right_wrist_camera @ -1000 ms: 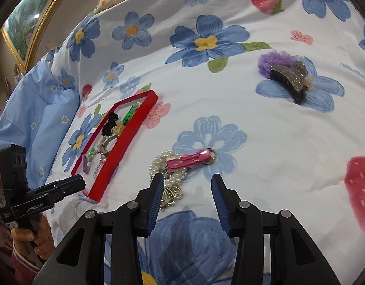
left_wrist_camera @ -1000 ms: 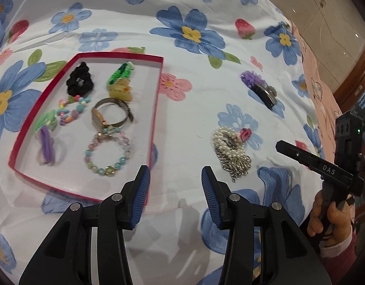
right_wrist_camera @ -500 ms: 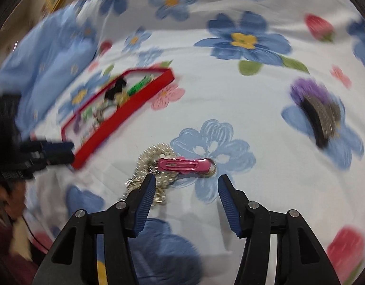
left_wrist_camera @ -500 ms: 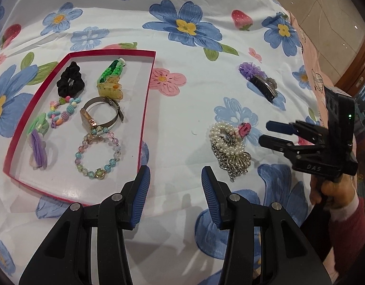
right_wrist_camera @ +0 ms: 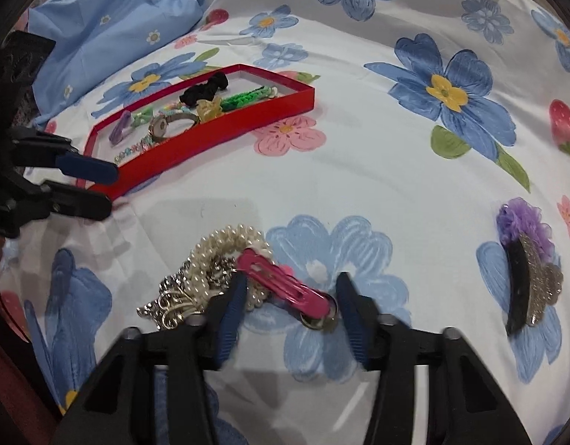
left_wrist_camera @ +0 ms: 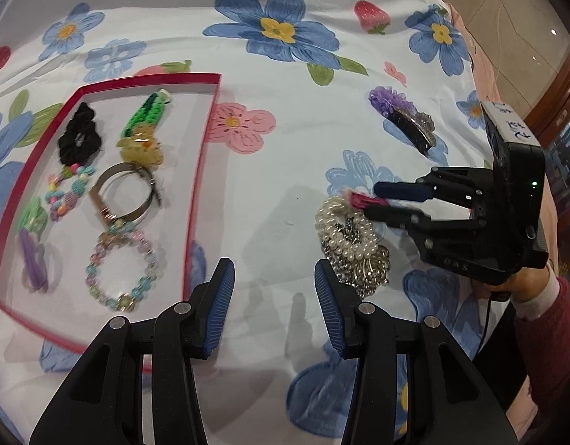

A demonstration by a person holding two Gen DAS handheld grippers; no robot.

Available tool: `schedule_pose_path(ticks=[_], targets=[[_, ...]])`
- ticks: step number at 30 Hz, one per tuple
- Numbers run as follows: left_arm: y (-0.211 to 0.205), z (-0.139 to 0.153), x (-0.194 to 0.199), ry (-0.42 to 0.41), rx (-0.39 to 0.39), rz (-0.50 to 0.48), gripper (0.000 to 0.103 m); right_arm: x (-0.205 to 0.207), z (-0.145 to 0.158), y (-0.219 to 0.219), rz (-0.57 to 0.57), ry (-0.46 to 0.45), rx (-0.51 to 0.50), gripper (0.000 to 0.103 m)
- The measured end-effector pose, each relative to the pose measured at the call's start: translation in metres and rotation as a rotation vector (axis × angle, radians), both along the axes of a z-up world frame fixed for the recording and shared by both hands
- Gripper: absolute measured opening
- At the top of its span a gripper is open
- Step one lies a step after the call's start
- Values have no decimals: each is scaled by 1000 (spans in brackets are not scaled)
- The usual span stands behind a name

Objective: Organize jewelry
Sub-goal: 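Grasp the pearl necklace with the left tool while the right tool grasps the pink hair clip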

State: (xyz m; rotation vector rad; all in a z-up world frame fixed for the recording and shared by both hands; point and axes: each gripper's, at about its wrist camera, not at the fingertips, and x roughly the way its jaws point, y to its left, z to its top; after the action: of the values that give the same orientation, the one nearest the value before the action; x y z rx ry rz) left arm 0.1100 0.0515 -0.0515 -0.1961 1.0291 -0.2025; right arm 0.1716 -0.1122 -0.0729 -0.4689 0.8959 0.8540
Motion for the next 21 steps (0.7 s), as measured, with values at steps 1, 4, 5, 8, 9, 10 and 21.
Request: schedule_pose_path(ticks=[1, 4, 5, 8, 9, 10, 21], targets=[[-2, -1, 3, 2, 1, -6, 45, 1, 0, 1, -3, 0, 0, 19], [-9, -6, 13, 11, 0, -26, 45, 2, -1, 1, -11, 9, -1, 16], [-12, -7, 16, 15, -4, -33, 45, 2, -1, -2, -29, 10, 6, 16], [-20, -12, 28, 29, -19, -53, 45, 8, 1, -18, -116, 50, 54, 16], [-23, -14, 31, 33, -20, -60, 45, 11, 2, -27, -158, 72, 81, 15], [-28, -15, 35, 35, -18, -69, 45, 13, 3, -33, -185, 86, 97, 15], [-57, -34, 65, 39, 56, -131, 34, 4, 1, -79, -376, 198, 192, 19]])
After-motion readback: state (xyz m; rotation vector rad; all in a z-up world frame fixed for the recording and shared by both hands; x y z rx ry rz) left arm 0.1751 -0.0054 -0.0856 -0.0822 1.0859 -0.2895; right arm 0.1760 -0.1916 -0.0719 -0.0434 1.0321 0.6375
